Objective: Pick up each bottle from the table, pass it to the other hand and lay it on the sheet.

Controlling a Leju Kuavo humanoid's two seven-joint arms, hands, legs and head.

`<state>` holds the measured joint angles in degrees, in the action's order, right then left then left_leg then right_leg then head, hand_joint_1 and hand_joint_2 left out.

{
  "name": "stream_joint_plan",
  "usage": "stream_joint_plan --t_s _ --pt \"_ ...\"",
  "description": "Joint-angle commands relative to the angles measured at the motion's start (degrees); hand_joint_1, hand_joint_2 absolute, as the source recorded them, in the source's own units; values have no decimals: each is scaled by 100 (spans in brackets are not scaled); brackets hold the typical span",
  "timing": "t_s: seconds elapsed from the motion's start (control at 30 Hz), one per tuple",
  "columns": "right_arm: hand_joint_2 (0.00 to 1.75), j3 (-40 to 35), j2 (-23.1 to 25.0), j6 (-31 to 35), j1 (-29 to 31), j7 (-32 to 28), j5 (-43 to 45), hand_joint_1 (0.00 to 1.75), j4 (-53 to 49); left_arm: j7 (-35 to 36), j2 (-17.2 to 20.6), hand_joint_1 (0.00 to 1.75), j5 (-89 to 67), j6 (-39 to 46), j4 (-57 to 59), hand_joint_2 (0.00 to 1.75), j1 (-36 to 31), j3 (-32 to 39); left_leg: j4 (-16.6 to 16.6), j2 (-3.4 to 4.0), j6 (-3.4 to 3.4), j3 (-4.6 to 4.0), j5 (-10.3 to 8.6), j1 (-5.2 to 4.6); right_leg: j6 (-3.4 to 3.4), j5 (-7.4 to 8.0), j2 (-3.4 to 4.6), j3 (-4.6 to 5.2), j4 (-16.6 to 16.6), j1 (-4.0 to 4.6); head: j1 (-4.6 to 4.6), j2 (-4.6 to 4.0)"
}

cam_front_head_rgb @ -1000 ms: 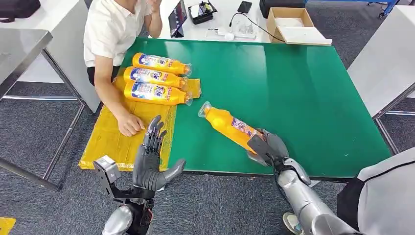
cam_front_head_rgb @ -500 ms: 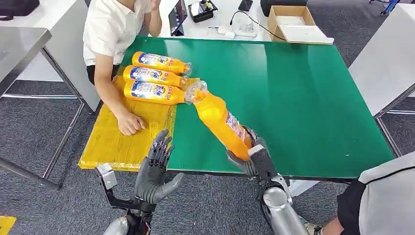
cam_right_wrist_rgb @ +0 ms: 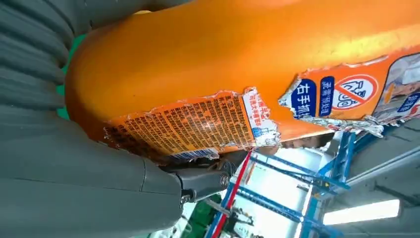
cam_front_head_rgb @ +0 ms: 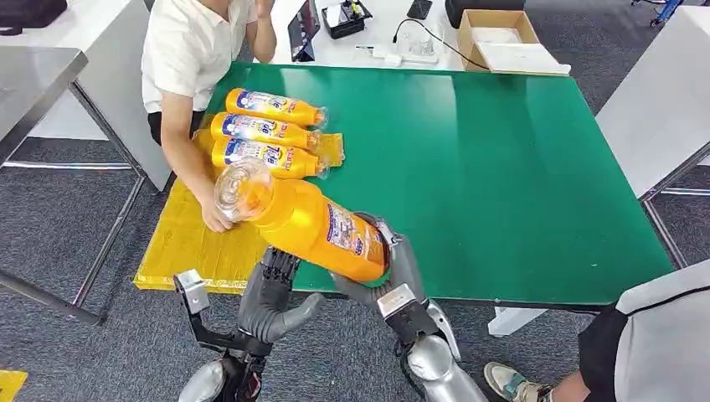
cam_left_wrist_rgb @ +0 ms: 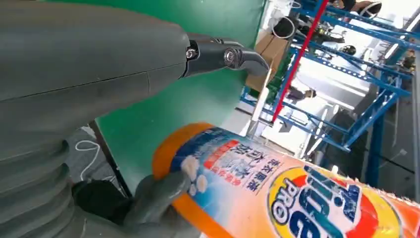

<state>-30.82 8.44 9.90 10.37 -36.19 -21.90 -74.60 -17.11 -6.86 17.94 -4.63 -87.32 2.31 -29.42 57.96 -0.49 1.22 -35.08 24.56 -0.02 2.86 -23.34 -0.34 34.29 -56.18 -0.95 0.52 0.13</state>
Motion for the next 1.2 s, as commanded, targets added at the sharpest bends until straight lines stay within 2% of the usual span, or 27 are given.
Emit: stream_joint_plan --t_s 0.03,0.13,0.17,0.2,0.23,0.63,0.67,0.7,0.8,0.87,0.9,0.93,0.97,1.0,1.1,1.2 --pt "175 -635 -149 -326 442 146 -58 175 703 -80 120 0 122 -206 97 175 -276 -260 -4 5 -6 17 5 4 -9 -3 4 -18 6 5 0 0" --pt "175 -790 -85 -475 557 189 -92 175 1142 -184 120 0 166 -292 -6 175 -291 -293 -4 11 -5 15 4 3 -8 0 10 -14 6 4 0 0" --pt "175 -817 -78 -489 577 204 -105 175 1239 -233 119 0 153 -294 -63 175 -275 -288 -4 24 -13 48 18 9 -21 -9 22 -44 7 11 -2 0" --pt "175 -816 -68 -484 583 221 -119 175 1319 -296 119 0 122 -293 -116 175 -250 -282 -4 10 -8 25 8 6 -12 -4 8 -25 6 7 0 0" --pt "175 -797 -56 -481 577 234 -114 175 1371 -346 127 0 95 -292 -190 175 -218 -268 -5 14 -10 37 12 8 -16 -7 13 -34 6 9 -2 0" --pt "175 -606 -62 -495 515 319 -72 175 1501 -635 131 0 -32 -276 -449 175 -72 -158 -4 3 -4 10 3 3 -7 -2 3 -11 6 3 -2 0" --pt "175 -612 -61 -478 524 326 -94 175 1521 -638 130 0 -34 -283 -443 175 -75 -159 -4 12 -11 42 17 9 -18 -12 10 -42 8 10 0 0" --pt "175 -612 -58 -473 525 328 -98 175 1530 -638 128 0 -34 -286 -442 175 -77 -157 -4 3 -5 13 4 2 -8 -3 2 -14 5 3 0 0" --pt "175 -685 -40 -453 518 337 -183 175 1544 -627 94 0 -31 -281 -302 175 -160 -127 -4 8 -9 31 11 5 -14 -8 7 -31 5 6 0 0" --pt "175 -795 -24 -528 519 333 -198 175 1597 -550 38 2 61 -324 -147 175 -235 -95 -5 0 -4 12 3 1 -8 -3 0 -12 3 2 -2 0" --pt "175 -838 -25 -544 530 333 -216 175 1627 -518 28 42 99 -353 -103 175 -253 -92 -3 2 -7 23 7 4 -13 -6 1 -23 3 6 0 0" --pt "175 -925 -23 -533 555 359 -292 175 1696 -505 12 161 105 -360 -21 175 -288 -87 -6 3 -7 23 6 4 -11 -4 2 -24 7 5 0 0" --pt "175 -925 -23 -533 555 359 -292 175 1696 -505 12 168 105 -360 -21 175 -288 -87 -6 2 -4 15 2 2 -8 -2 2 -15 7 2 0 0" --pt "175 -987 14 -564 578 358 -296 175 1771 -495 4 175 101 -383 53 175 -329 -106 -8 10 -11 45 14 7 -19 -10 8 -44 10 9 0 0" --pt "175 -987 14 -564 578 358 -296 175 1771 -495 4 175 101 -383 53 175 -329 -106 -6 1 -5 16 4 3 -8 -3 1 -16 6 4 -2 0" --pt "175 -1035 23 -589 610 358 -309 175 1804 -472 2 175 108 -416 93 175 -348 -131 -5 0 -6 22 7 4 -10 -7 -1 -22 5 4 -2 0"
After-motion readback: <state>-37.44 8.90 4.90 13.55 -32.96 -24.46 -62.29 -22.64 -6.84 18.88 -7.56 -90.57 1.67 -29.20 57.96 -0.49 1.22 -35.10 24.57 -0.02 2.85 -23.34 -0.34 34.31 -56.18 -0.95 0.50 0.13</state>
